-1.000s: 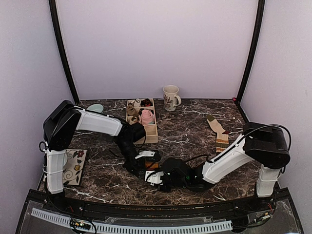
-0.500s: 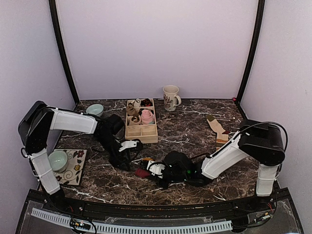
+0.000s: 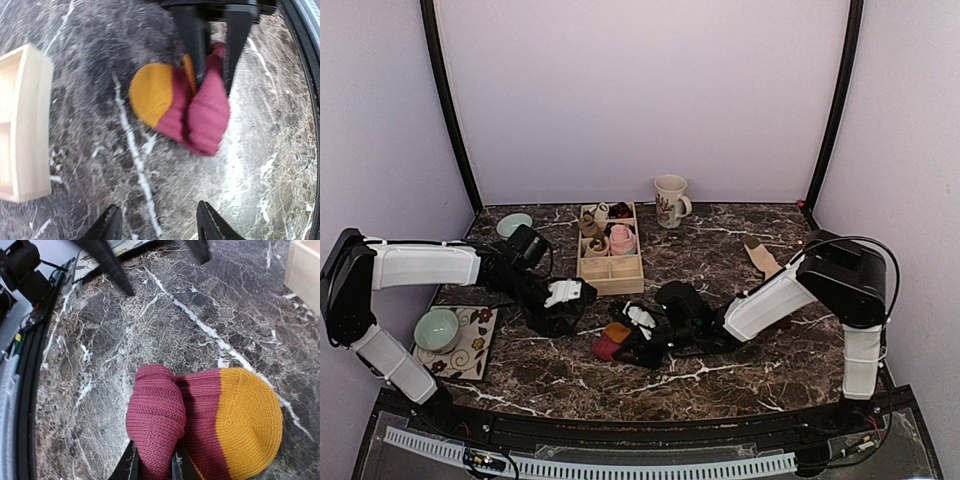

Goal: Roll the socks
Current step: Roll the sock at the center of the board.

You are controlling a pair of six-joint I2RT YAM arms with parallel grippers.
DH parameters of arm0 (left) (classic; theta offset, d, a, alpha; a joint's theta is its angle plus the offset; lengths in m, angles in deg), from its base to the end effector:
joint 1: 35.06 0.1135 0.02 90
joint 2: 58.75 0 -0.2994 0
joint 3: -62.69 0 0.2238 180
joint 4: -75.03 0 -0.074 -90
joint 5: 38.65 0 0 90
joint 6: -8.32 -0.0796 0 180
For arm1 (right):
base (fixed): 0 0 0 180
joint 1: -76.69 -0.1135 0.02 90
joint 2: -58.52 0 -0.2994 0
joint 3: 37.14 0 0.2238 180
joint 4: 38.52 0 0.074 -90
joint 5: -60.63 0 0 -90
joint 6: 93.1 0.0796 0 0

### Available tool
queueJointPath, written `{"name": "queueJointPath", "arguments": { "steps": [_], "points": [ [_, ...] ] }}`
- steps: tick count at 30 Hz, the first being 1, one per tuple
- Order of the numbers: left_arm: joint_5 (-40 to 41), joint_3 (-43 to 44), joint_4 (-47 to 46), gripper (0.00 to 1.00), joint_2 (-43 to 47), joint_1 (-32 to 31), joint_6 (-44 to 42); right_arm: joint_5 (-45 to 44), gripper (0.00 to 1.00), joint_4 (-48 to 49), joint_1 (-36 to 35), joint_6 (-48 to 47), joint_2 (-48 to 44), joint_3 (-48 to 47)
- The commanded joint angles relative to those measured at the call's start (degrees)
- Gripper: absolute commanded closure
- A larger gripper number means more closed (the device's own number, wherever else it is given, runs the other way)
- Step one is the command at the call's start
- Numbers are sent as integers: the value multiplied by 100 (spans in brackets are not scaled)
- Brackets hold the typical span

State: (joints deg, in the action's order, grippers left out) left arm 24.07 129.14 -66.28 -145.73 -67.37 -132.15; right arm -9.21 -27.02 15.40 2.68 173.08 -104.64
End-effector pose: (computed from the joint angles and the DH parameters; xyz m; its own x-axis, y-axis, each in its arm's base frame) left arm 0.2238 -0.1847 0.2096 0.0571 0.7750 -0.6294 0.9886 0.0441 0.1441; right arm 0.1767 0.3797 0.1355 -0.3744 -0.4868 -0.7892 -0.9250 0.2554 0.2813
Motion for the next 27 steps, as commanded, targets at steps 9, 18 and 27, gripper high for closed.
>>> {"name": "queueJointPath", "arguments": {
  "steps": [9, 18, 27],
  "points": [
    [569, -186, -263, 45, -36, -1370, -346, 1258, 91, -2302, 333, 1437, 1149, 123],
    [1034, -223, -1119, 48, -555, -1687, -238, 1502, 90, -2446, 573, 1765, 1243, 3],
    [1267, -247, -1314, 74, -998, -1725, -331, 1522, 85, -2306, 619, 1960, 1137, -27]
  ]
}}
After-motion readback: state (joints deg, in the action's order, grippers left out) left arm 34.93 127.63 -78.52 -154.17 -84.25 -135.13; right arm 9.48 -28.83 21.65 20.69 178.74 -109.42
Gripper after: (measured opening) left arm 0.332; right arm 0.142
